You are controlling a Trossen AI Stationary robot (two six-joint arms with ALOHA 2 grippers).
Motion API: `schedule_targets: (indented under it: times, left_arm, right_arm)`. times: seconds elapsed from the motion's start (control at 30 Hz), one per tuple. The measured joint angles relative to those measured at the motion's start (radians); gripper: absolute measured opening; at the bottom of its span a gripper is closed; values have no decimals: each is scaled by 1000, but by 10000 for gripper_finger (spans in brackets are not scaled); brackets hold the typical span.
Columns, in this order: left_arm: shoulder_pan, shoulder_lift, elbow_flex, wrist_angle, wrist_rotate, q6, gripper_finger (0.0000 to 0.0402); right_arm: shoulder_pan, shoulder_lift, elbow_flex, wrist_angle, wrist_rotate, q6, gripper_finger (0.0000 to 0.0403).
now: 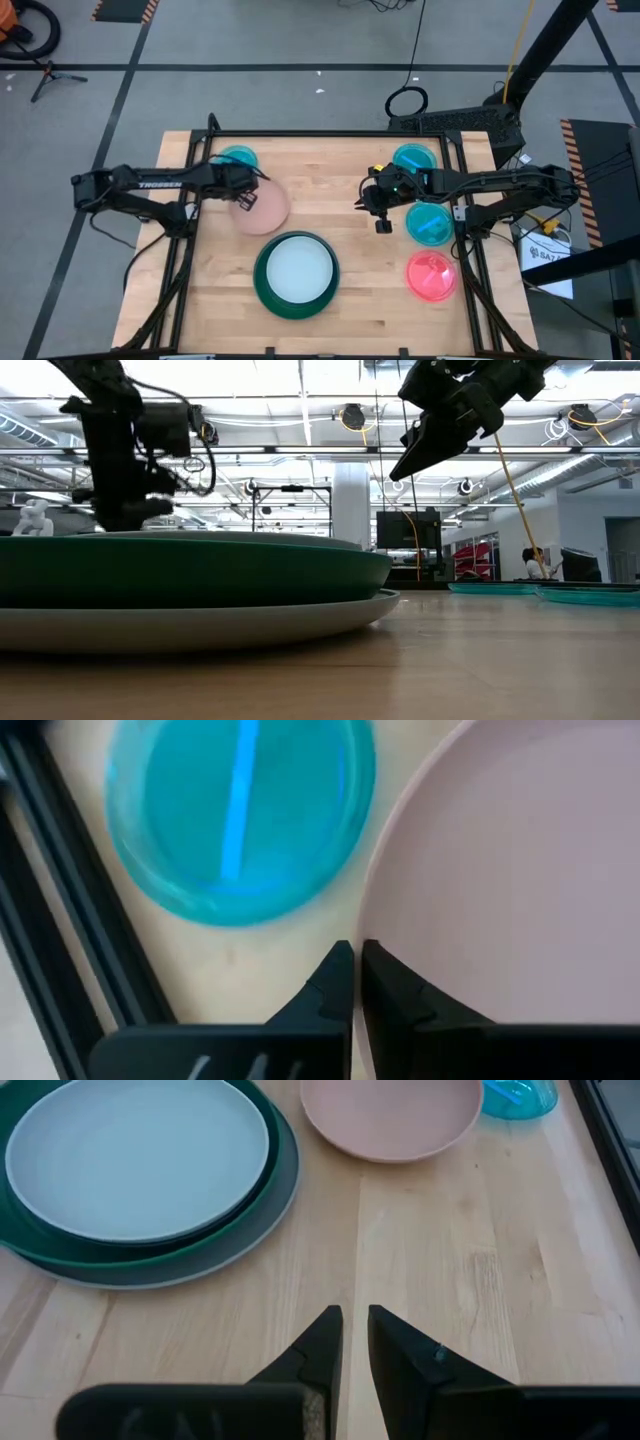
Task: Stack plastic plates
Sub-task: Stack the light orange plate on top of the light blue plate
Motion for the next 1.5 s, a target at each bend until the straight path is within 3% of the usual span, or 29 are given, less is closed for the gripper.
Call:
schedule_targets:
  times: [0.4, 0.53, 0.83, 1.07, 1.27, 1.5]
  left_arm:
    - [-107, -120, 142, 17, -270, 49, 9]
    - [-162, -117, 153, 96, -349, 72, 9]
    - [-258, -117, 153, 375, -362, 268, 9]
    - [-288, -117, 153, 416, -364, 253, 9]
    - [-302, -117, 153, 438, -368, 245, 9]
    - [-294, -69, 155, 457, -424, 252, 9]
  right_arm:
    - [0, 29, 0, 176, 6, 58, 44]
    - [0, 77, 0, 299, 98, 168, 50]
    - [-6, 223, 0, 456, 310, 459, 128]
    - [-9, 234, 1, 509, 318, 630, 168]
    - [-10, 242, 1, 561, 345, 697, 167]
    - [-5, 244, 0, 601, 294, 723, 167]
